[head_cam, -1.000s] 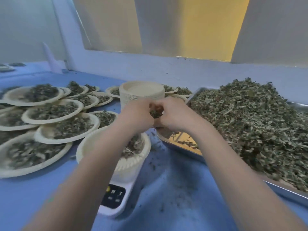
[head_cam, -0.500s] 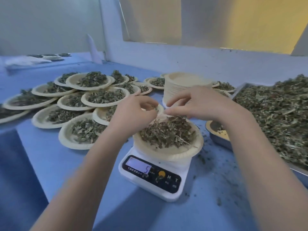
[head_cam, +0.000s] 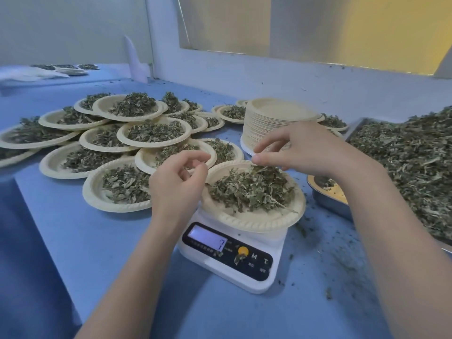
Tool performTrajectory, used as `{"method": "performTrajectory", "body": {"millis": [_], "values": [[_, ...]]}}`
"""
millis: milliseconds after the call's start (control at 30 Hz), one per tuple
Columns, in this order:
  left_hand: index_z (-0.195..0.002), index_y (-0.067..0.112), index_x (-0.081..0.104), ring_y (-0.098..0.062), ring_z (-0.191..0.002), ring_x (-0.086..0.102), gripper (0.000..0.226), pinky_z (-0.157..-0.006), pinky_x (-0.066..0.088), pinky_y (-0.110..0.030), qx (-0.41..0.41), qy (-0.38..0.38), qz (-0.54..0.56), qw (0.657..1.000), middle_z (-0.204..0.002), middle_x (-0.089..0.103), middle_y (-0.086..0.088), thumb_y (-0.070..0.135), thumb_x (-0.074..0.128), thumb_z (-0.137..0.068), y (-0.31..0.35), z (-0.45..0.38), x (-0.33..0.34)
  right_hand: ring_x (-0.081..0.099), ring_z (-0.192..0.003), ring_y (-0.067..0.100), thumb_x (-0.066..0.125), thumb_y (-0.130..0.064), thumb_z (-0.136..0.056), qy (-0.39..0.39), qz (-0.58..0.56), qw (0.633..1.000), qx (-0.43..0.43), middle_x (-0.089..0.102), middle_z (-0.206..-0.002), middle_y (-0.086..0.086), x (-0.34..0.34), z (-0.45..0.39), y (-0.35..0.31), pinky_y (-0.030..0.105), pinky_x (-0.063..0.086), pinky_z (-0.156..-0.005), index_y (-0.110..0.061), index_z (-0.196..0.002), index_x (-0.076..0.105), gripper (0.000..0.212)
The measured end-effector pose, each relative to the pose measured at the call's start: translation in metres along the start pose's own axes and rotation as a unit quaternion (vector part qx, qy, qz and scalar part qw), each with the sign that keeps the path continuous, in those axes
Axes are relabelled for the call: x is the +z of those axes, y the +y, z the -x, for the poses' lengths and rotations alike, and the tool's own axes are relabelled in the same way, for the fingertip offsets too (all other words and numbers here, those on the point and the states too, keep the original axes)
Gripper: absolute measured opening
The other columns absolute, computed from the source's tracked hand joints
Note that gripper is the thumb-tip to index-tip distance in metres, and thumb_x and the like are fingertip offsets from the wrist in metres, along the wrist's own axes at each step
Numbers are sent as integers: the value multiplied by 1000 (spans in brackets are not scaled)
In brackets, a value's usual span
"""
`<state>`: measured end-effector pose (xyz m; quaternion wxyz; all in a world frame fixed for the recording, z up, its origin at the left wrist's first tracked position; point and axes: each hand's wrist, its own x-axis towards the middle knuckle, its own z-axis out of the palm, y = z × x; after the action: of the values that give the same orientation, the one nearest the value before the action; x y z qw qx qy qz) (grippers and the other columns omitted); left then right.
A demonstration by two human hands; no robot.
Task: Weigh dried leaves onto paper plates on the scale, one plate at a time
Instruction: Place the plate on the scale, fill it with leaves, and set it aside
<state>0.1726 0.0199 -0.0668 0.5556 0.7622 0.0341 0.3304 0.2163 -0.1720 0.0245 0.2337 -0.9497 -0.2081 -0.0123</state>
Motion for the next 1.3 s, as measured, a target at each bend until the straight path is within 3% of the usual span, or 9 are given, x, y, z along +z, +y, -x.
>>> {"method": "performTrajectory", "body": {"millis": [300,467,600,667,733,867,1067,1167,1300], "values": [[-87,32,71,-1,-47,39,22,-53,35,-16,-9,1,-22,1000,-58,53,24,12,60,-83,-6,-2,0,58,-75,-5,67,-56,-76,-24,10,1000,10,67,-98,-11,-4,2,2,17,40,-64,-40,-96,68,26],[-92,30,67,-5,-57,48,16,-64,42,-25,-35,-10,-81,996,-70,58,13,20,58,-84,-10,-4,-1,61,-80,4,60,-65,-76,-43,68,995,51,66,-111,-6,-6,2,4,21,45,-70,-32,-116,63,51],[-82,27,63,0,-56,50,11,-52,32,-20,-94,-50,-149,983,-55,54,12,32,55,-87,-13,-2,1,71,-64,15,39,-71,-85,-143,146,963,178,74,-84,6,-5,2,6,35,56,-78,-7,-107,63,71],[-76,27,63,5,-52,49,14,-50,30,-20,-103,-56,-149,982,-46,51,16,33,55,-86,-13,-2,1,71,-59,16,38,-65,-90,-176,122,955,205,73,-73,8,-2,2,8,34,58,-73,0,-98,55,68],[-76,27,64,8,-51,50,11,-48,31,-17,-100,-57,-146,983,-47,53,16,32,58,-84,-13,-2,3,70,-56,19,44,-53,-94,-160,45,963,211,69,-82,13,1,3,9,32,59,-64,-6,-102,45,48],[-84,25,63,0,-51,50,5,-46,35,-16,-90,-40,-132,986,-60,56,12,29,61,-85,-6,-5,-1,62,-42,16,44,-26,-99,-78,17,979,185,63,-69,12,3,2,2,22,52,-43,-2,-83,56,32],[-76,23,63,-11,-60,53,7,-50,39,-27,-96,31,-166,981,-59,56,5,24,60,-82,6,-35,-60,46,-51,19,41,-10,-88,-23,65,994,90,50,-57,7,18,-22,-56,23,32,-47,-10,-60,45,28],[-75,14,63,-9,-55,48,11,-45,34,-15,-109,73,-189,973,-60,55,1,22,59,-82,3,-49,-107,37,-51,16,40,-8,-90,-44,82,995,48,42,-61,5,30,-46,-106,24,25,-44,-11,-60,38,30],[-80,16,68,-23,-82,58,13,-69,45,-32,-128,140,-212,959,-75,66,-6,21,56,-80,-6,-68,-173,29,-49,17,40,-3,-87,-49,51,997,-7,32,-56,4,61,-78,-173,27,21,-43,-10,-57,33,32]]}}
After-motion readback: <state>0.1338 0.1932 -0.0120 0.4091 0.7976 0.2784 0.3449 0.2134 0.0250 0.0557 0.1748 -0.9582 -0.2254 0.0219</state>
